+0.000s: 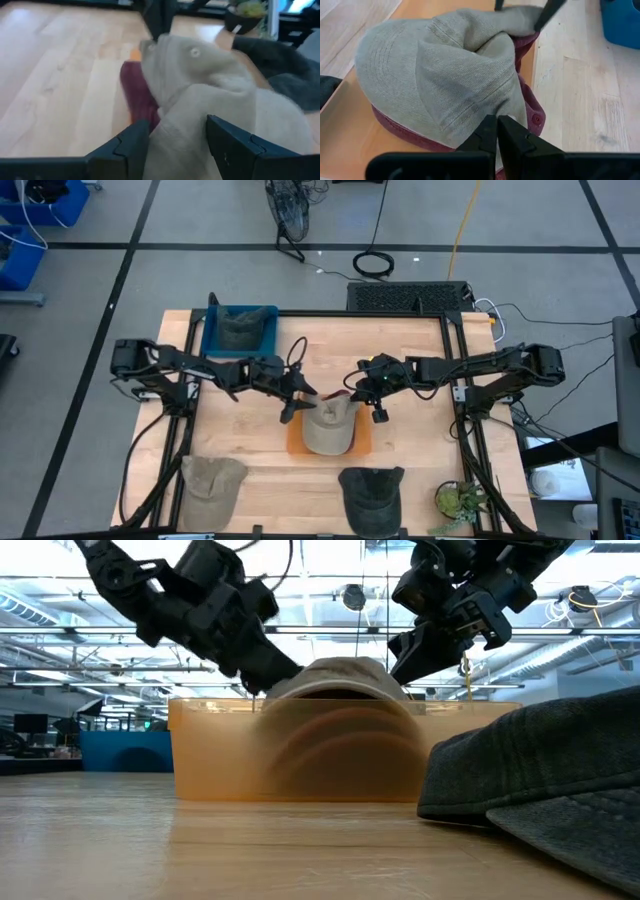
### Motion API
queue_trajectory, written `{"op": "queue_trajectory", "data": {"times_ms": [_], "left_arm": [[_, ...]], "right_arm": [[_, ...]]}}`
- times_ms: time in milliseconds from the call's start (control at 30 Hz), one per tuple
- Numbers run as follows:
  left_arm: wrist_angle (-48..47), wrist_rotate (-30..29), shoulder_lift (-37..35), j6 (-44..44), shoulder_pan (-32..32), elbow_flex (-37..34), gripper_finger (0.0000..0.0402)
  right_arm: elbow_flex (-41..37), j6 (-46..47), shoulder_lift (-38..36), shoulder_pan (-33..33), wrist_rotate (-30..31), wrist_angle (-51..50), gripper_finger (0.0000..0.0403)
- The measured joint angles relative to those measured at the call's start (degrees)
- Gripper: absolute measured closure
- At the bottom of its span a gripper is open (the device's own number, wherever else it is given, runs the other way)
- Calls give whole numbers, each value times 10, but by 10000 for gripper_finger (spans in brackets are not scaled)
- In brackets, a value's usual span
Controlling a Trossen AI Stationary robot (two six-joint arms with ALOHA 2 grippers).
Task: Pick & Place hat
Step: Put the top brown cap into the orange bin
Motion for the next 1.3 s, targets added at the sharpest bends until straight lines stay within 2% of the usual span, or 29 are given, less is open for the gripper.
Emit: {"op": "queue_trajectory", "data": {"times_ms": [167,367,567,700,900,933,1100,1300], "left_arm": [[0,22,18,-3,5,23,204],[-28,19,20,4,5,26,204],[-43,19,20,25,5,26,210],[-47,19,20,48,4,26,255],[-56,20,16,64,10,26,376],[-61,20,12,64,12,26,386],[-86,19,-3,57,16,25,376],[-108,39,-10,41,16,25,392]], "right_arm": [[-5,0,0,0,0,11,399],[-37,0,0,0,0,61,399],[-42,0,0,-1,0,69,399],[-42,-6,0,-1,0,66,399],[-42,-15,0,-1,0,51,402],[-42,-15,0,-1,0,49,402],[-42,-16,-9,-1,1,24,402],[-42,-18,-45,-1,17,6,402]]}}
